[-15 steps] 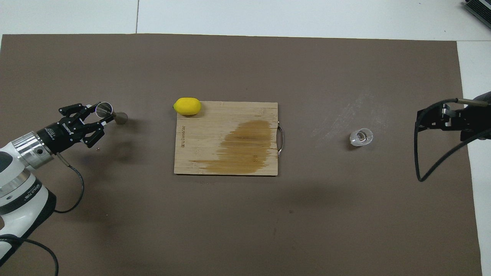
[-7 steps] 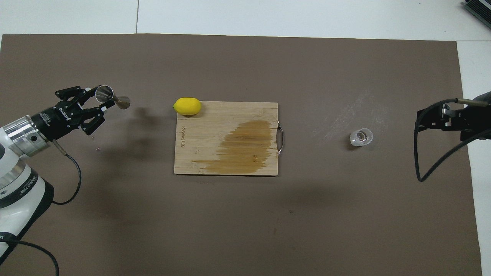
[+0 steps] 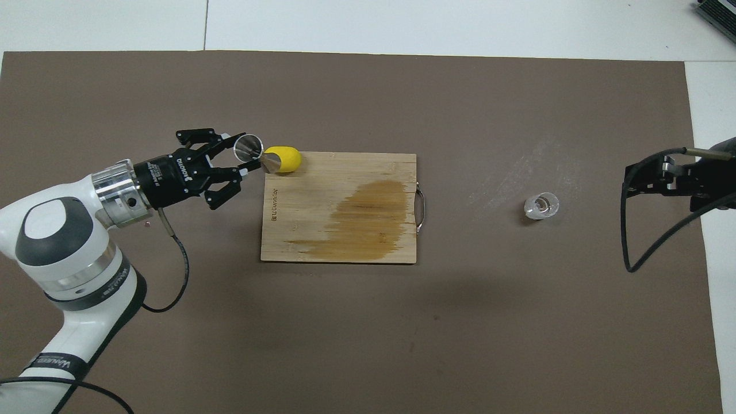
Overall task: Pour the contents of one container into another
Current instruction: 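Lift the dark cup with the left gripper and carry it over the board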
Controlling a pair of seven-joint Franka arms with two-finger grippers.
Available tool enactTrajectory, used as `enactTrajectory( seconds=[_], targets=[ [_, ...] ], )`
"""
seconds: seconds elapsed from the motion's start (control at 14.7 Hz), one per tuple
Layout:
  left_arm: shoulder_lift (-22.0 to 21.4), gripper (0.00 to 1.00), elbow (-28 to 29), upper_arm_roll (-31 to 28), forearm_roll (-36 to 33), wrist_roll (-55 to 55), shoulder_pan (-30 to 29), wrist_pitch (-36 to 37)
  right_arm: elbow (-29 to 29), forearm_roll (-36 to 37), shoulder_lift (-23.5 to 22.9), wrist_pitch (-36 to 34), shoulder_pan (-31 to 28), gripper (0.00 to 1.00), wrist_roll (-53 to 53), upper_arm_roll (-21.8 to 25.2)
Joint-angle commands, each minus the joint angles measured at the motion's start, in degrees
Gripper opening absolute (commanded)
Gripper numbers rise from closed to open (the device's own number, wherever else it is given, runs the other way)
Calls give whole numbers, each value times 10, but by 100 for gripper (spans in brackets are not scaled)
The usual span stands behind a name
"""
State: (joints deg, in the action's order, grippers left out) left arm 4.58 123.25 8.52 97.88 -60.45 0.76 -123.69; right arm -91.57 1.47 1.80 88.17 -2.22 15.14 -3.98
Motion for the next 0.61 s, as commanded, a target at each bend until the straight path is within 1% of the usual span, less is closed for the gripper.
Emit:
enactTrajectory(
  seconds=[0.0, 0.14, 0.27, 0.34, 0.41, 0.54],
  targets=[
    [0, 0, -5, -7, 83, -6, 75, -63, -12, -3, 12, 0, -7, 100, -15, -3],
    [7, 0, -17, -7, 148, 0, 148, -136, -12, -3, 12, 1, -7, 100, -15, -3],
    [38, 0, -60, -7, 166, 8, 203, -222, -12, -3, 12, 0, -7, 100, -15, -3],
    [45, 0, -68, -7, 173, 9, 222, -252, -12, -3, 12, 0, -7, 100, -15, -3],
    [46, 0, -71, -7, 187, 9, 231, -266, -12, -3, 12, 0, -7, 100, -15, -2],
    [48, 0, -71, -7, 245, 9, 250, -287, -12, -3, 12, 1, -7, 100, -15, -2]
  ],
)
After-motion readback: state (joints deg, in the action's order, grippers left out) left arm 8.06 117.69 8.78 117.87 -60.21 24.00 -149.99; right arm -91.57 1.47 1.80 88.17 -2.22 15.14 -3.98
